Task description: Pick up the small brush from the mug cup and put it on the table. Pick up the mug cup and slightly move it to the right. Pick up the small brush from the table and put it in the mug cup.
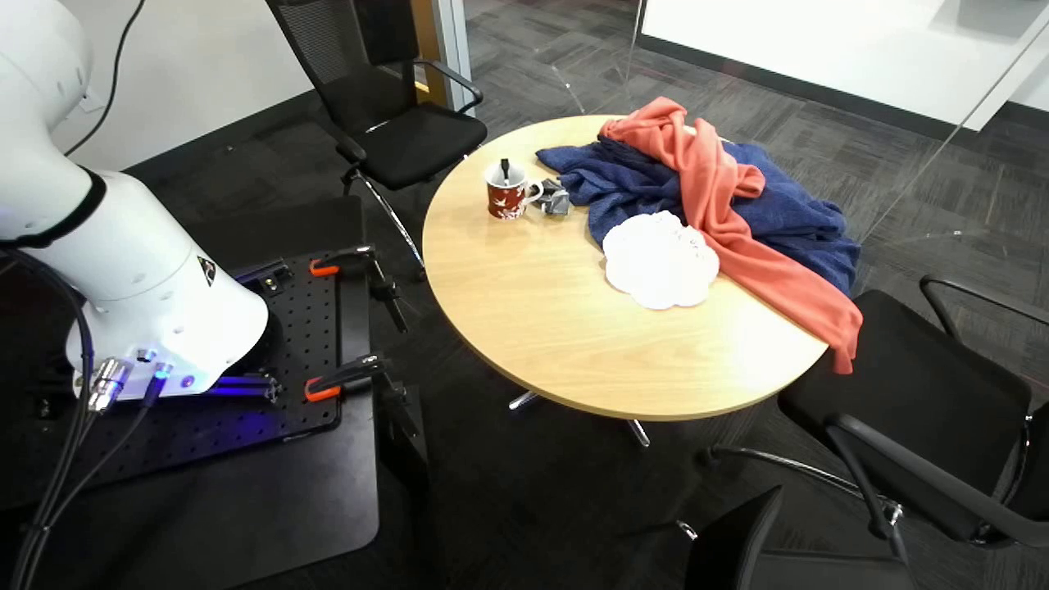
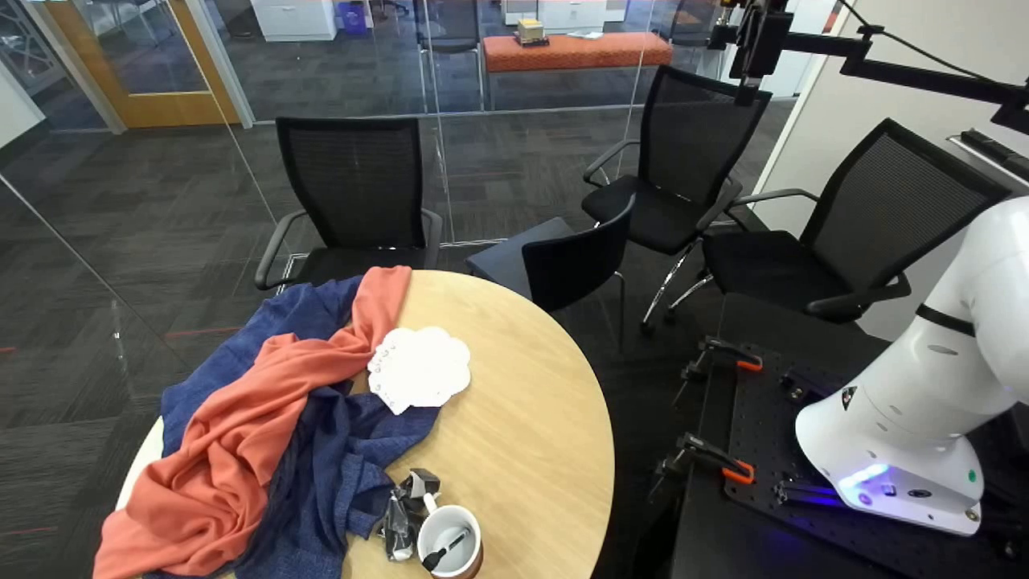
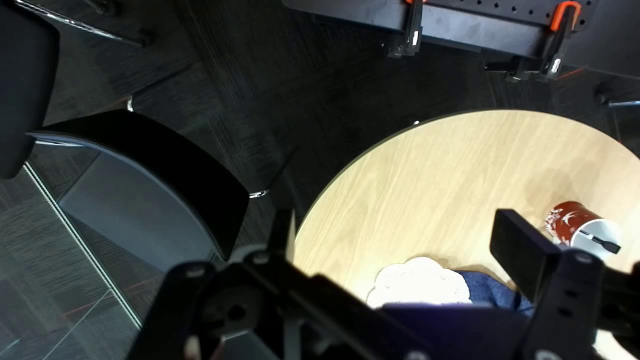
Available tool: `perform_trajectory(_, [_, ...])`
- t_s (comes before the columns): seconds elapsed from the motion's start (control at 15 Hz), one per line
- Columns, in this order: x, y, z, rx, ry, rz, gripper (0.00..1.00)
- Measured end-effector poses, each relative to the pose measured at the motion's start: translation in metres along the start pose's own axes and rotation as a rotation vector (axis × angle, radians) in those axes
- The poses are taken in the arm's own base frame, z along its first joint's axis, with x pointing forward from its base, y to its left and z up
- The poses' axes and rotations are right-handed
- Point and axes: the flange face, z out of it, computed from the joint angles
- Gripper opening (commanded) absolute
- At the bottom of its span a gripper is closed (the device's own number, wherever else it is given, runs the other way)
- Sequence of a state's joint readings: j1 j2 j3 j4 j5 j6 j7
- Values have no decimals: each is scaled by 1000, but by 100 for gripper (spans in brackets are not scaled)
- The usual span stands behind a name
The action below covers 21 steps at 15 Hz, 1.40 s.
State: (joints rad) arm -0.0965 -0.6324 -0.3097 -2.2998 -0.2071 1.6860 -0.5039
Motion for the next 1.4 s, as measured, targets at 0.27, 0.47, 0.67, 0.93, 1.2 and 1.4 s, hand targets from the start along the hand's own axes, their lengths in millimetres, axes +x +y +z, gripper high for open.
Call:
perform_trajectory(0.27, [3,-2,1,0,-3,-7,100])
perform_trajectory(0.47, [17,-12,6,-7,-16,-40,100])
perform_trajectory(0.67, [40,-28,15,-19,-23,-89,100])
perform_trajectory(0.93, [75,-55,38,-35,-2,-166,100])
perform_trajectory(1.2, [106,-91,70,-33,41,-244,100])
perform_trajectory(1.4, [121,-121,97,-18,65,-306,100])
